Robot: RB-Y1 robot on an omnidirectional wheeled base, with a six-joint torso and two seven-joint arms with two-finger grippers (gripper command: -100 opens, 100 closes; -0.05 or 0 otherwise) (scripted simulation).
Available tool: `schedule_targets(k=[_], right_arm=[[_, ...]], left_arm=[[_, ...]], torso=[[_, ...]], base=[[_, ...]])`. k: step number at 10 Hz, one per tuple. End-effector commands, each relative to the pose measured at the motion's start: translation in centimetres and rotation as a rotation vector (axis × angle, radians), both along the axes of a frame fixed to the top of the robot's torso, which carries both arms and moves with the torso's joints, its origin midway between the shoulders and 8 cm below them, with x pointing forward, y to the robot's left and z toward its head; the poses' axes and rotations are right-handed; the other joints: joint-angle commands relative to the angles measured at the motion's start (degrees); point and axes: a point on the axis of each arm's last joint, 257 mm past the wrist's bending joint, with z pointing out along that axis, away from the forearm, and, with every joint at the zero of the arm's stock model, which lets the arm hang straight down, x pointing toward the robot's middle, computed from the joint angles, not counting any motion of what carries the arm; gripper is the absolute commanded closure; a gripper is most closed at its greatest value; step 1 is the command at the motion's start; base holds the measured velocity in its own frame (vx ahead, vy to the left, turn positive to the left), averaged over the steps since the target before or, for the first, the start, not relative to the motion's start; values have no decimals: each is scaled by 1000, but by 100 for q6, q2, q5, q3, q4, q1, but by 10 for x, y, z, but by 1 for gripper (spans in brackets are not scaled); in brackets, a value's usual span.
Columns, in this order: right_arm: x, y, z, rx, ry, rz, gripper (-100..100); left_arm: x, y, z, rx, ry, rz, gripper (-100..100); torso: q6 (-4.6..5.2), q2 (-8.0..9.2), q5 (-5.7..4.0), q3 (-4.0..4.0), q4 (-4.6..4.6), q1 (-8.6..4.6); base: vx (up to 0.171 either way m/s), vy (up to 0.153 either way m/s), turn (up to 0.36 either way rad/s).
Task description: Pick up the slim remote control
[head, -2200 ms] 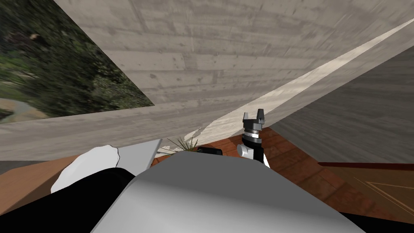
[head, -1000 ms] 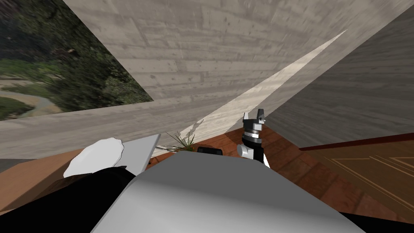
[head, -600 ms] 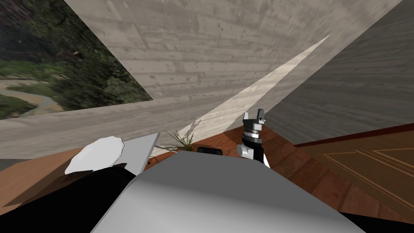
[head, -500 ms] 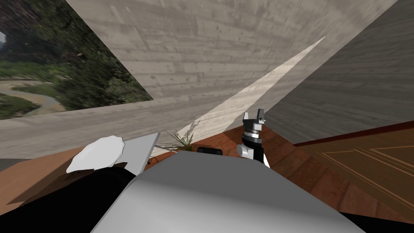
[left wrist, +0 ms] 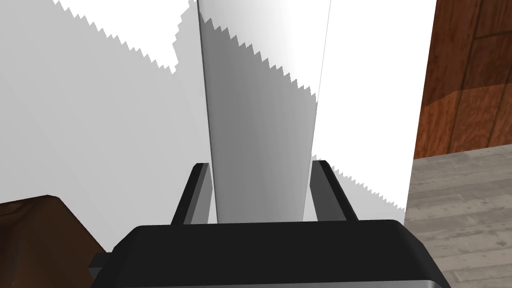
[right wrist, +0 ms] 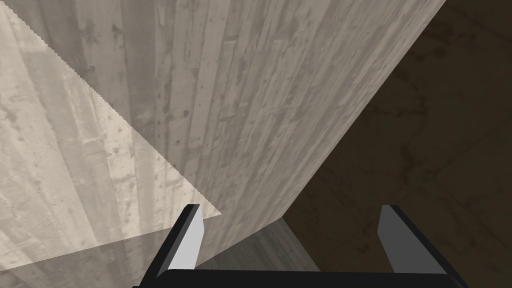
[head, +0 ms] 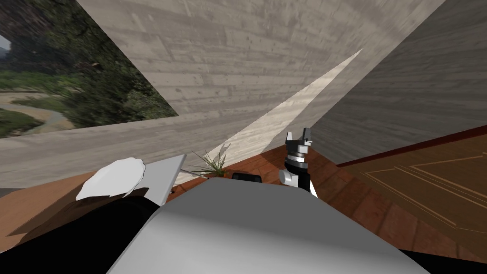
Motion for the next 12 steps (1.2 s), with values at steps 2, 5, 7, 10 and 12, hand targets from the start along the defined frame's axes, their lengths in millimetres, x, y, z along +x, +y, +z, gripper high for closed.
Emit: schedule_targets(k=[2, 5, 7, 10, 12], right_arm=[[0, 0, 0, 0, 0, 0, 0], [0, 0, 0, 0, 0, 0, 0], [0, 0, 0, 0, 0, 0, 0], [0, 0, 0, 0, 0, 0, 0], [0, 0, 0, 0, 0, 0, 0]], left_arm=[[8, 6, 2, 0, 16, 21, 100], [26, 22, 8, 17, 14, 32, 100], [23, 20, 8, 13, 26, 55, 100], [38, 35, 16, 30, 38, 73, 100], [39, 35, 16, 32, 29, 66, 0]], torso=[[-7, 1, -2, 2, 1, 2], [0, -17, 2, -9, -2, 15], [-17, -14, -1, -8, -5, 18], [-6, -8, -8, -4, -3, 6], [-14, -25, -2, -14, -7, 23]], base=[[-84, -60, -35], [-69, -49, -60], [-37, -21, 6], [-89, -61, -72], [-12, -8, 5]])
